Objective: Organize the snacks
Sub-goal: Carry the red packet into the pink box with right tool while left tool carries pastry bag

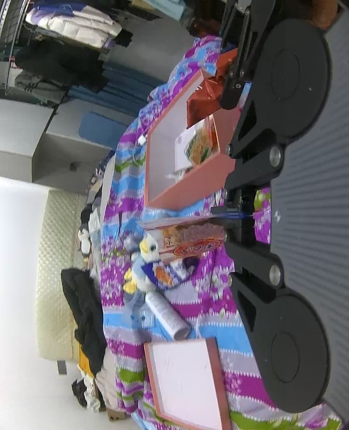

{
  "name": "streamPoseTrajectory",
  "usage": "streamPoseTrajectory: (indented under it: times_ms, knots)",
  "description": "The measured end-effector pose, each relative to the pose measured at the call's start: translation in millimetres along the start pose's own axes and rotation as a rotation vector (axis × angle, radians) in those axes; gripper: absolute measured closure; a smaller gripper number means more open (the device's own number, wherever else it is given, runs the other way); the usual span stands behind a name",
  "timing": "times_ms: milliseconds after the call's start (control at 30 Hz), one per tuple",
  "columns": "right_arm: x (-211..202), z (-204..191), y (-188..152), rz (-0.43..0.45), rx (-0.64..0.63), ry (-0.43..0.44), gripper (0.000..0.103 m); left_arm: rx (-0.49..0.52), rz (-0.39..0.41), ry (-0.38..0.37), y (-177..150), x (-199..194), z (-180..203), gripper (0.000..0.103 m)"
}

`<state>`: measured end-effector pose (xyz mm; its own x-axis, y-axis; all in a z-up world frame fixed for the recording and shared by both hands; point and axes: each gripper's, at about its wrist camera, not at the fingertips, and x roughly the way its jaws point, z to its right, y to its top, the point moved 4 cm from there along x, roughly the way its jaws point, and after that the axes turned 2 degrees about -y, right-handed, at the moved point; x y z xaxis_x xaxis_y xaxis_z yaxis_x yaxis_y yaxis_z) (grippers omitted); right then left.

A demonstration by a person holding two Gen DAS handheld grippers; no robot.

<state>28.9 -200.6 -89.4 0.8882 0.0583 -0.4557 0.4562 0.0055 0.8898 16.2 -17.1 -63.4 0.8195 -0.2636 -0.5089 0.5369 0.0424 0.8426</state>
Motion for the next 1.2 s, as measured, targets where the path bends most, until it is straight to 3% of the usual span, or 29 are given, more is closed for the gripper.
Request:
streamPoseTrajectory:
  times_ms: [233,467,933,1200]
  knots:
    - [-5,36,2,-0.008,0.048,-0.063,0.064,0.018,-0.018,-0.078,16,26,37,0.103]
    - [21,63,13,-0.028,0.093,-0.068,0.064,0.037,-0.047,-0.126,42,70,60,0.103]
    - [115,120,49,-0.052,0.129,-0.082,0.064,0.054,-0.092,-0.189,113,198,92,0.103]
    - [177,153,48,-0.102,0.164,-0.100,0.064,0.094,-0.163,-0.205,123,290,106,0.103]
